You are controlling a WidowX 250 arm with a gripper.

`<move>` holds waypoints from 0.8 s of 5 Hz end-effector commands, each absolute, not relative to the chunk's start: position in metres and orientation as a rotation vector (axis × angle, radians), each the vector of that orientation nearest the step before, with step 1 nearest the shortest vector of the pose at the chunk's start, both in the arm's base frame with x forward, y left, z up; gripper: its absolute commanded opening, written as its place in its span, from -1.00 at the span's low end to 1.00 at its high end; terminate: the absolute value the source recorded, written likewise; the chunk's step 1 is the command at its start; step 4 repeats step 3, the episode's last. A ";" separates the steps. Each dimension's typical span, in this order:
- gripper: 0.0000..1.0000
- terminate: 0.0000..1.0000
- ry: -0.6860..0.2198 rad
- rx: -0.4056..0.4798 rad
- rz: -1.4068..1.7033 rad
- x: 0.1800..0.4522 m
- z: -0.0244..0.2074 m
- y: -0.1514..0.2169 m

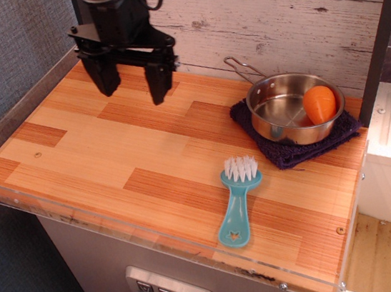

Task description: PICK UP THE SPOON AND PUT ANOTHER SIDE OF THE TABLE

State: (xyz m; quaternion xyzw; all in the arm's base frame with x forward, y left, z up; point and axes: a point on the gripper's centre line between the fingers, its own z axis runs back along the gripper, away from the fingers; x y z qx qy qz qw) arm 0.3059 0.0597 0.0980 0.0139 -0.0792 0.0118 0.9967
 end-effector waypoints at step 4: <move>1.00 1.00 -0.160 0.033 0.008 0.303 0.112 0.082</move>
